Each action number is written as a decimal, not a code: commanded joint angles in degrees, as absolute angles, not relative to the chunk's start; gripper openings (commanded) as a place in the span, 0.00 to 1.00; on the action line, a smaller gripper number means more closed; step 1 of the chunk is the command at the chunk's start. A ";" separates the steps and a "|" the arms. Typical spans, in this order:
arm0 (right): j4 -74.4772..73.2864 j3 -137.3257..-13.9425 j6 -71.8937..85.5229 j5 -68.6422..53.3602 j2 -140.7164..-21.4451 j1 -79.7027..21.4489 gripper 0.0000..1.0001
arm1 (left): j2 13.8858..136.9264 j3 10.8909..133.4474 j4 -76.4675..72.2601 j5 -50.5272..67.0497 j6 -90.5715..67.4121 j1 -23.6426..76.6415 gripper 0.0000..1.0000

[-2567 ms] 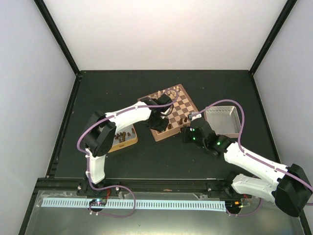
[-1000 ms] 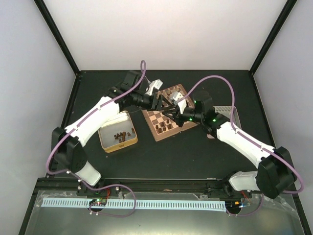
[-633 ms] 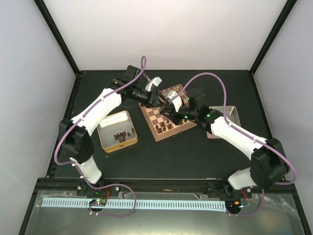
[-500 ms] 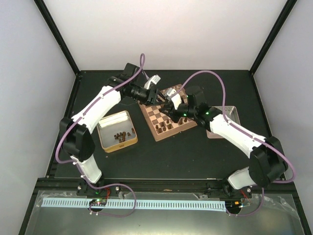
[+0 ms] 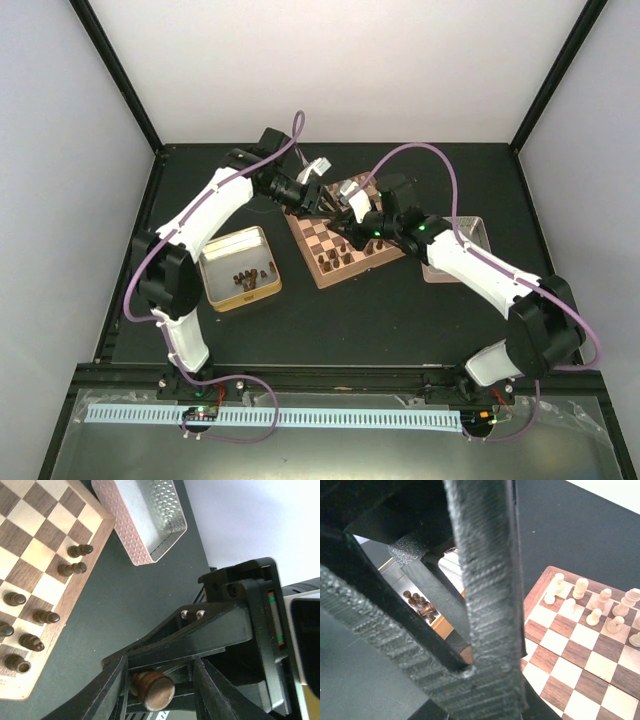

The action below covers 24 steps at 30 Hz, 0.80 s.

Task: Set up the chess pieces on the board
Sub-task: Place the chess piece on the chessboard.

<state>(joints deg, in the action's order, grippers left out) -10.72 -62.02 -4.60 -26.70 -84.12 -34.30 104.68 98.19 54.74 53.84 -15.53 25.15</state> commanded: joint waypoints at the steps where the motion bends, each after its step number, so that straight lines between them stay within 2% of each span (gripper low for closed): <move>1: -6.71 -64.21 -4.22 -24.71 -83.59 -33.84 0.03 | 106.04 98.82 62.75 53.26 -12.42 25.84 0.37; 4: -6.11 -64.18 -3.06 -24.72 -83.66 -33.86 0.04 | 105.47 96.52 62.45 52.49 -11.93 25.77 0.37; 7: -5.51 -63.94 -3.19 -25.86 -83.63 -33.88 0.04 | 103.75 91.91 58.59 51.81 -11.76 25.84 0.32; 12: -4.82 -63.21 -5.28 -31.02 -84.28 -33.90 0.04 | 101.23 85.73 47.84 52.82 -14.94 26.90 0.14; 16: -6.35 -64.06 -4.81 -31.56 -85.09 -33.85 0.07 | 98.51 79.67 38.96 52.64 -18.91 27.07 0.07; 18: -7.03 -64.16 -3.34 -31.43 -85.25 -33.83 0.15 | 97.74 78.59 36.72 51.15 -20.41 26.86 0.06; 21: -6.83 -62.99 1.53 -33.98 -84.13 -32.42 0.48 | 96.21 78.46 35.48 48.04 -21.77 26.28 0.06; 24: 0.47 -58.17 11.03 -39.00 -80.31 -29.65 0.63 | 93.44 77.03 31.58 46.56 -24.13 25.08 0.06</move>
<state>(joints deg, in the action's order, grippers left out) -12.01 -61.08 0.05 -32.80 -85.49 -32.93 97.36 78.24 36.38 50.17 -20.71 25.76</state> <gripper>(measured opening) 0.574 0.165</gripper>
